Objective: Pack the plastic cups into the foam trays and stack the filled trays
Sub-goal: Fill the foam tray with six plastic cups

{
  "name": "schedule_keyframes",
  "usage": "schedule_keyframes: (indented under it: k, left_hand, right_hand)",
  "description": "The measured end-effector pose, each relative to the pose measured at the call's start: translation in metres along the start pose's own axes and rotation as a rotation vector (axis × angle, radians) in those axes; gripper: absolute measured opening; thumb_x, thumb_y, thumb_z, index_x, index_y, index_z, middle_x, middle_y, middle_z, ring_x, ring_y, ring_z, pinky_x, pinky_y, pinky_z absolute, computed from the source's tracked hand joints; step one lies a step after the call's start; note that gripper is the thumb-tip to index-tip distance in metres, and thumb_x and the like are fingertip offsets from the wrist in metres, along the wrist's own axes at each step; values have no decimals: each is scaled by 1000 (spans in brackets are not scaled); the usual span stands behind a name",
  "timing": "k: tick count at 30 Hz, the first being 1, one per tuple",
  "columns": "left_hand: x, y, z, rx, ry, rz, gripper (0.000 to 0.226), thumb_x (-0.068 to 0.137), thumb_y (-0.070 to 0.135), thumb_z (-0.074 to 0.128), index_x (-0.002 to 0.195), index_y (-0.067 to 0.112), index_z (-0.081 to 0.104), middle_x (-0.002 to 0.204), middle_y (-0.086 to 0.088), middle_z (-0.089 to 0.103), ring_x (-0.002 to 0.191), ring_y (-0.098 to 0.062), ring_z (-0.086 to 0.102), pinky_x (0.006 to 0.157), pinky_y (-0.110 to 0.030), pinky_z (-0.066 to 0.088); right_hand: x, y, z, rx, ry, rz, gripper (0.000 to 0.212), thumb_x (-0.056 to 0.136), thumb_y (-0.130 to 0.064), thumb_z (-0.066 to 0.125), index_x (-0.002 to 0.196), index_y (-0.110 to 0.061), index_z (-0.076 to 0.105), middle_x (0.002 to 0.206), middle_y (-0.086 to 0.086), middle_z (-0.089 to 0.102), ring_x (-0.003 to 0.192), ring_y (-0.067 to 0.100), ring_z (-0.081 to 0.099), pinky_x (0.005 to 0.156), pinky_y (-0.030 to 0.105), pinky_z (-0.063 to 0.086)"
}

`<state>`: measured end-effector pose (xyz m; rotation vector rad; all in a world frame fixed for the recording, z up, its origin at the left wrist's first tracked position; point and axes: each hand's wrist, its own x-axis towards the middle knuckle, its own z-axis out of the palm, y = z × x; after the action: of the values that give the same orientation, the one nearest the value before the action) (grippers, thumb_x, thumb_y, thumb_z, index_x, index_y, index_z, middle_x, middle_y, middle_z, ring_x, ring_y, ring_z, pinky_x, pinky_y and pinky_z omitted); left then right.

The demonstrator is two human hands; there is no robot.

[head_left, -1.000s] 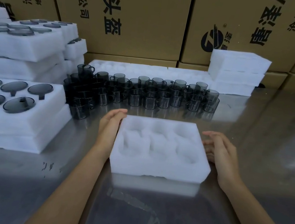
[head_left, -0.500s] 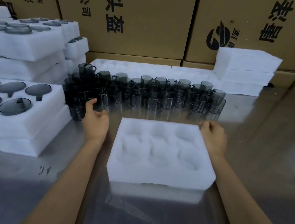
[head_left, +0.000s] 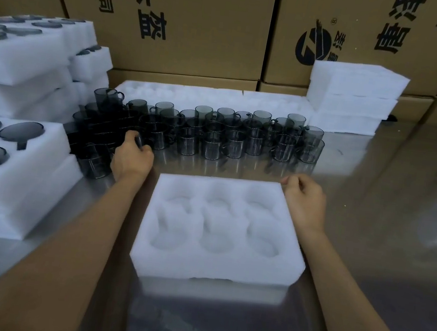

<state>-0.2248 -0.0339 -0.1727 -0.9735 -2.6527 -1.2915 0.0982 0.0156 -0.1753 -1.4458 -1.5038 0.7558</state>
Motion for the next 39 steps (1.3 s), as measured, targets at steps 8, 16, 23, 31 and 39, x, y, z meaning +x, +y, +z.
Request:
schedule_keyframes:
  k: [8, 16, 23, 31, 39]
  left_hand:
    - [-16, -5, -6, -98, -7, 99, 10, 95, 12, 52, 104, 15, 54, 81, -3, 59, 79, -26, 50, 73, -32, 38]
    - [-64, -6, -35, -393, -18, 171, 11, 95, 7, 61, 105, 11, 63, 110, -6, 37, 89, -15, 51, 92, -25, 41]
    - [-93, 37, -85, -545, -102, 480, 13, 94, 9, 64, 100, 20, 60, 125, -4, 55, 113, -12, 55, 103, -27, 46]
    - [-147, 80, -85, -572, -319, 748, 18, 79, 6, 81, 89, 17, 72, 123, 8, 55, 102, -9, 66, 91, -25, 54]
    - [-157, 74, -73, -472, -328, 781, 68, 75, 16, 85, 128, 36, 47, 118, 23, 50, 106, -11, 59, 85, -29, 54]
  right_hand:
    - [-2, 3, -3, 78, -18, 0, 25, 93, -16, 46, 84, -17, 69, 83, 1, 72, 80, 20, 66, 75, 34, 51]
    - [-16, 5, -15, 306, -9, 43, 28, 96, -6, 43, 81, -13, 66, 54, -2, 60, 43, 6, 54, 48, 27, 45]
    - [-25, -18, -29, 297, 66, -70, 29, 95, -9, 48, 81, -27, 67, 76, -5, 68, 77, 13, 62, 77, 37, 51]
    - [-89, -72, -27, 426, -367, -346, 35, 89, -15, 62, 120, -31, 60, 119, -6, 67, 100, 11, 66, 87, 33, 54]
    - [-89, -65, -27, 373, -466, -355, 58, 88, -5, 72, 134, -35, 53, 131, -18, 59, 106, 12, 65, 88, 26, 54]
